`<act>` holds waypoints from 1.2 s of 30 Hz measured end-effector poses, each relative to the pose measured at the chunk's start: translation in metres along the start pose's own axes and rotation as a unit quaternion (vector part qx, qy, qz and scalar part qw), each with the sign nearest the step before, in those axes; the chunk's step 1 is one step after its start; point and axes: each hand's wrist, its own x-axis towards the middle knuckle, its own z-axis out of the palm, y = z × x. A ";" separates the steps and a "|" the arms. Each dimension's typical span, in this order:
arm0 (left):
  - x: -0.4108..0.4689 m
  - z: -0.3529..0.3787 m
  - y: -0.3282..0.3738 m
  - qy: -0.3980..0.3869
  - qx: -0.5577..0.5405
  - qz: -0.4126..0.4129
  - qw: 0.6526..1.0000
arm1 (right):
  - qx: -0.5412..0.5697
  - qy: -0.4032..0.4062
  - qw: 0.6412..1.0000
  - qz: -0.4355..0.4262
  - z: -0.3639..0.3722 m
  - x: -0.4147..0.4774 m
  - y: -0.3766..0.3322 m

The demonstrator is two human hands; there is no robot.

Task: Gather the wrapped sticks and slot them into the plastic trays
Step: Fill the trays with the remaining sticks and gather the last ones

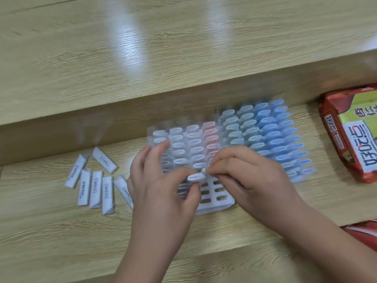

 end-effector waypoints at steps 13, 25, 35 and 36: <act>-0.003 0.013 0.003 -0.031 -0.042 -0.032 0.998 | -0.021 -0.009 1.000 -0.015 0.004 0.004 -0.004; -0.003 0.013 0.006 -0.025 0.040 -0.008 0.999 | -0.005 -0.034 0.999 0.007 0.003 0.003 -0.011; -0.007 0.005 -0.010 0.046 -0.210 -0.029 0.976 | 0.117 0.052 0.978 0.163 -0.012 0.008 -0.024; -0.007 0.004 -0.011 0.059 -0.221 -0.034 0.973 | 0.108 0.037 0.980 0.161 -0.013 0.008 -0.023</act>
